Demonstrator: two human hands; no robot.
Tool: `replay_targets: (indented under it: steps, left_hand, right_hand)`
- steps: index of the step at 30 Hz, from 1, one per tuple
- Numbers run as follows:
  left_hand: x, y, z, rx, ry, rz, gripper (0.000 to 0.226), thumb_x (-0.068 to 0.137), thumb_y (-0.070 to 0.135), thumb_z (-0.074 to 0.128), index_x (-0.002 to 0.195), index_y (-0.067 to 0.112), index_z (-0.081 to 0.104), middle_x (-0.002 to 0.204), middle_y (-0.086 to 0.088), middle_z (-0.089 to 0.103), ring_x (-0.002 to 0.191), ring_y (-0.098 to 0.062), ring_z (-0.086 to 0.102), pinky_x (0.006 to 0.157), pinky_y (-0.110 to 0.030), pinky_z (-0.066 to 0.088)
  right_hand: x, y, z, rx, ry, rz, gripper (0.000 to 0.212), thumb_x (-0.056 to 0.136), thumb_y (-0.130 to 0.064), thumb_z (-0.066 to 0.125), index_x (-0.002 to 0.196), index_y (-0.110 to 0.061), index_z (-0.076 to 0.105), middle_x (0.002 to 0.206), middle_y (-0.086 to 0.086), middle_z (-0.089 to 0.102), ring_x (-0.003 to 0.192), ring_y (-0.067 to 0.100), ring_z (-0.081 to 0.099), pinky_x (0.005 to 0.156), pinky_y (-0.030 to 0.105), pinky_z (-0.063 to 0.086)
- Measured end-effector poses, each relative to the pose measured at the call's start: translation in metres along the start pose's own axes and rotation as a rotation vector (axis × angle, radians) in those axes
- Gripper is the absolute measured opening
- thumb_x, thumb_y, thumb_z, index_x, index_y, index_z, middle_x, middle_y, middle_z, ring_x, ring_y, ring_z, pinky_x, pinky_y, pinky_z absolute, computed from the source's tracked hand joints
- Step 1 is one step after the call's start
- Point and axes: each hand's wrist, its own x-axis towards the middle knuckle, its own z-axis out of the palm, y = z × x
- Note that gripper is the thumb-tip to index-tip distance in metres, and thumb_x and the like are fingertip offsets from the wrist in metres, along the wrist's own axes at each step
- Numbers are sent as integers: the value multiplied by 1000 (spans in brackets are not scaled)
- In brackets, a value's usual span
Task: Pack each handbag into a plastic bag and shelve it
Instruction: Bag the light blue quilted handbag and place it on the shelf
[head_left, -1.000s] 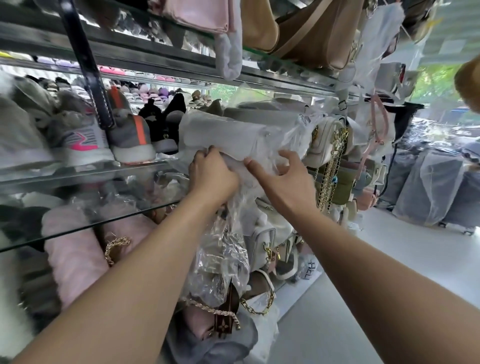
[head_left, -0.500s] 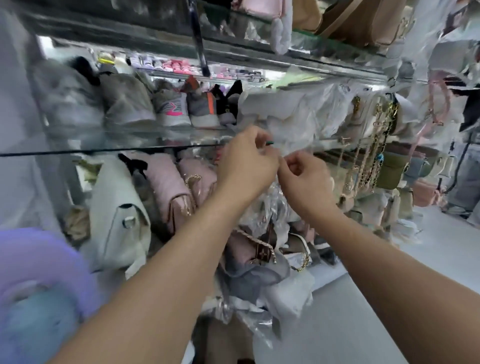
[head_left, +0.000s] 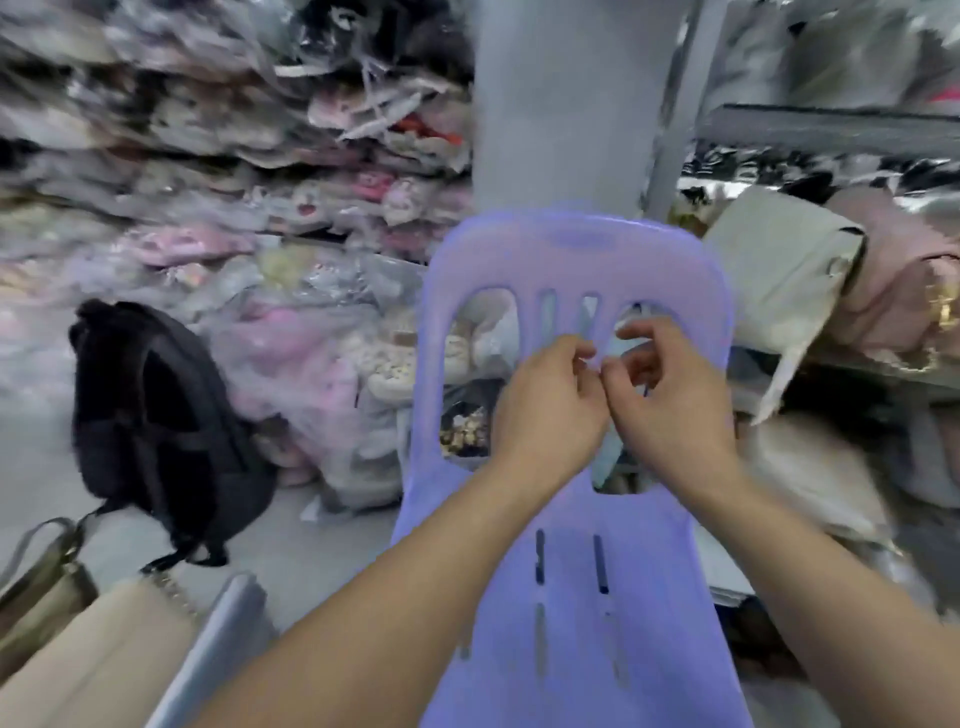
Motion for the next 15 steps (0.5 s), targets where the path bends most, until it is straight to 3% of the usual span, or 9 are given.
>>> replay_targets:
  steps: [6,9,12,15]
  left_hand:
    - [-62,-131,-112,91,287,-225,26,92,24,53,117,29,60,114,8,67,103,-18,65,89,-41,54]
    - [-101,-189,-156,209,353,-307,25,91,25,54,115,27,63,111,5,69,102,-20,65,90,-41,53]
    - [-146,-252,-195,377,282,-459,24,90,30,55,113,27,62,111,2,68,103,-24,64,89,-42,53]
    - [-193,-306,-218,537,54,-731,43,90,42,55,130,28,53,129,-6,57,117,-32,57,96,-45,50]
  right_hand:
    - [-64,-72,143,131,-215,-172,22,87,-17,67,109,-23,66,77,-13,64,78,12,61,75,33,49]
    - [-105,-109,200,198,-293,-220,20,86,-26,63,105,-24,66,82,-10,65,80,17,63,77,37,52]
    - [-150,-133,251,220,-416,-232,15,88,-25,66,104,-24,66,79,-11,63,77,16,60,70,32,45]
    - [-197,-143,289,197,-565,-223,21,86,-21,67,108,-23,67,75,-17,58,78,13,58,70,28,41]
